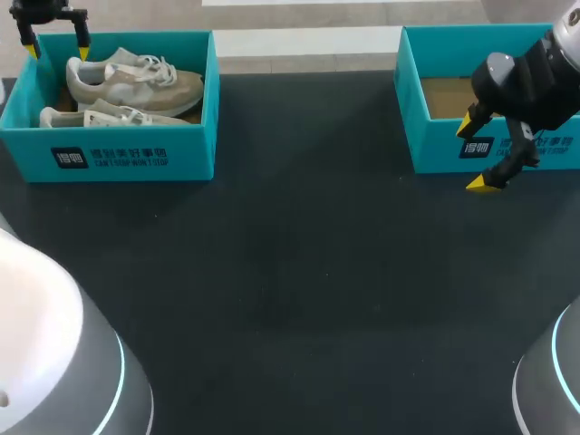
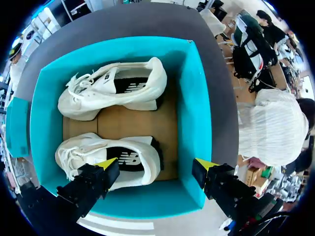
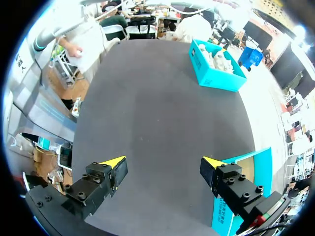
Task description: Take the shoe out of the shoebox, open the shoe tongue, remove and reinsert the insole, then place the shoe into the shoebox
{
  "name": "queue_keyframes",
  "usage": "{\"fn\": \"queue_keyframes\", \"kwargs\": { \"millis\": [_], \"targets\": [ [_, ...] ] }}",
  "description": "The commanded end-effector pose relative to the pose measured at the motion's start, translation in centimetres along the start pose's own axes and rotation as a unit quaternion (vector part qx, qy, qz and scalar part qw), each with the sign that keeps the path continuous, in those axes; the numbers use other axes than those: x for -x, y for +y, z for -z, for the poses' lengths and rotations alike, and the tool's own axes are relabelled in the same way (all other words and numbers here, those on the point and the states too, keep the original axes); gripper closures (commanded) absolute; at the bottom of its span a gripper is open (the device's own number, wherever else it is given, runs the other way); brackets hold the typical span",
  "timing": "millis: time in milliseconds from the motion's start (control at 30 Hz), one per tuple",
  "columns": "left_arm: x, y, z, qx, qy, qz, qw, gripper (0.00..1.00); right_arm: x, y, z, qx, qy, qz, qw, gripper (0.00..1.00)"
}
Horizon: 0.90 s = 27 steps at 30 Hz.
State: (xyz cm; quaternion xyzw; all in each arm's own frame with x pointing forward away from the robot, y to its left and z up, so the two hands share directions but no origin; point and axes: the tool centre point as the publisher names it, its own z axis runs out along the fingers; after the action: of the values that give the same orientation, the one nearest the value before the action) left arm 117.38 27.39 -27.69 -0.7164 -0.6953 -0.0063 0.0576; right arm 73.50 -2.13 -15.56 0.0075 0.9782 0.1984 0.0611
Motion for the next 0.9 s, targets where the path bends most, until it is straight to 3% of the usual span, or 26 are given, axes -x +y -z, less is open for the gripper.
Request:
{"fn": "queue_keyframes", "kwargs": {
  "millis": [33, 433, 667, 900],
  "targets": [
    [1.0, -5.8, 0.4, 0.101, 0.028, -0.019, 0.994, 0.00, 0.2, 0.1, -0.1, -0.002, 0.002, -0.001, 1.000, 0.00],
    [1.0, -5.8, 0.4, 0.101, 0.028, -0.019, 0.994, 0.00, 0.2, 0.1, -0.1, -0.002, 0.002, -0.001, 1.000, 0.00],
    [0.2, -9.4, 0.3, 0.116, 0.003, -0.001, 0.993, 0.00, 0.2, 0.1, -0.1, -0.002, 0.002, -0.001, 1.000, 0.00],
    [0.3, -12.4, -0.8, 0.105, 0.005, -0.019, 0.994, 0.00, 0.2, 0.1, -0.1, -0.002, 0.002, -0.001, 1.000, 0.00]
  ]
}}
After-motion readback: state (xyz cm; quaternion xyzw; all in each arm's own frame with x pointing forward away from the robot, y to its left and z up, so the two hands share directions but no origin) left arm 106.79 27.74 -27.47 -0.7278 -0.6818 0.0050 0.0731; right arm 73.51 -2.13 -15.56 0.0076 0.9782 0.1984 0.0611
